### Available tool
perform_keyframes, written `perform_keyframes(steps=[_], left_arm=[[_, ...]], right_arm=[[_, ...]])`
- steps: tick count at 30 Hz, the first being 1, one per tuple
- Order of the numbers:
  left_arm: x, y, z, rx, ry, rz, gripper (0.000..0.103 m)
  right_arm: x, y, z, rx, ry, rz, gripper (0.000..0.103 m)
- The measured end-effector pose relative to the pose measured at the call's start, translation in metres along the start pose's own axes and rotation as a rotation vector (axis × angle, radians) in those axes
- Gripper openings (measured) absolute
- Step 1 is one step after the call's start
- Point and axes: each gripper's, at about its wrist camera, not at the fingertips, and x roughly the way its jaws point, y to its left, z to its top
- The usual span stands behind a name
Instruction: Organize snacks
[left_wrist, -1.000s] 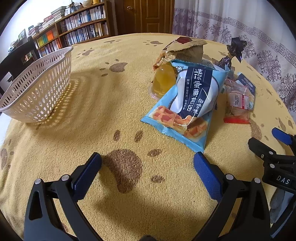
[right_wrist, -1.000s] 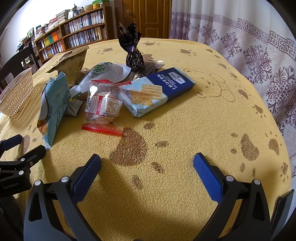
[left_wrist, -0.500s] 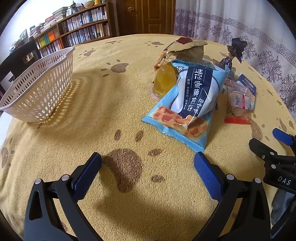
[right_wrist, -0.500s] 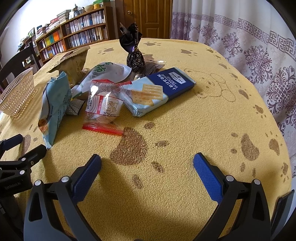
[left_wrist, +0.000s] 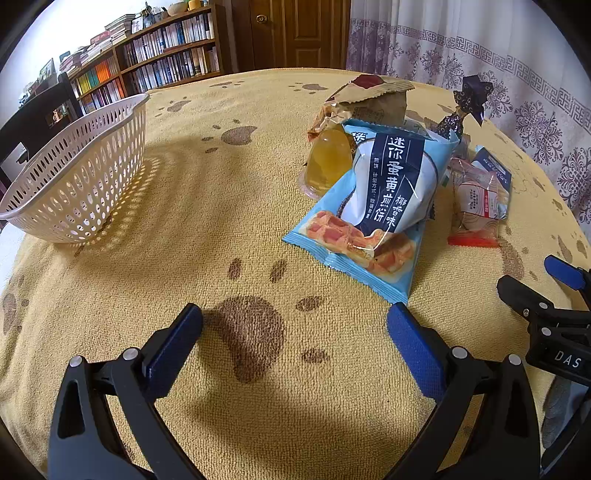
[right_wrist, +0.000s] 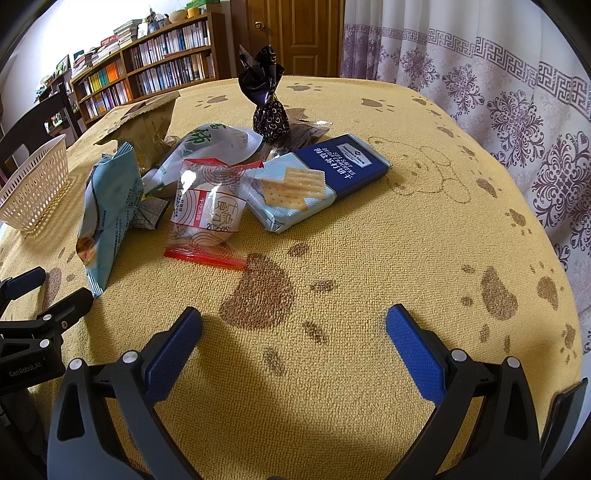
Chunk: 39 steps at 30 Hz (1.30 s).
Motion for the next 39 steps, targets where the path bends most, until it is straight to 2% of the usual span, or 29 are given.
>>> perform_keyframes(steps=[8,13,18,24,28,30,32,33,34,37,39], left_arm=[[-0.001,0.001,0.000,0.002,0.001,-0.008,0.101],[-0.007,0.002,0.001,0.013,0.009,-0.031,0.101],[-0.027,0.003,0.012,0.030,-0.042,-0.057,0.101],[-0.034,-0.008,0.041,0.075,-0.084,-0.114,0.101],[-0.021,-0.026,0.053,0.130,-0.080,-0.184,0.101],[-0.011,-0.032,0.055,0.148,-0.080,-0.194,0.101],[0.000,-0.035,0.056,0.156,-0.077,-0.203,0.096],[0.005,-0.035,0.057,0.156,-0.075,-0.209,0.084],[0.010,-0.035,0.057,0.154,-0.065,-0.217,0.077],[0.017,-0.031,0.056,0.144,-0.066,-0.214,0.067],[0.016,-0.028,0.057,0.131,-0.072,-0.245,0.063]], right_arm=[[-0.001,0.000,0.000,0.004,-0.003,0.009,0.098],[-0.004,-0.007,0.001,0.033,-0.017,0.054,0.098],[-0.008,-0.013,0.005,0.055,-0.022,0.100,0.098],[-0.023,-0.019,0.014,0.063,-0.085,0.113,0.098],[-0.027,-0.030,0.020,0.095,-0.108,0.119,0.098],[-0.027,-0.035,0.022,0.111,-0.111,0.124,0.098],[-0.025,-0.037,0.022,0.116,-0.112,0.132,0.098],[-0.025,-0.037,0.023,0.116,-0.113,0.136,0.098],[-0.024,-0.036,0.022,0.114,-0.115,0.138,0.098],[-0.024,-0.032,0.021,0.092,-0.123,0.143,0.098],[-0.024,-0.028,0.020,0.080,-0.126,0.149,0.098]])
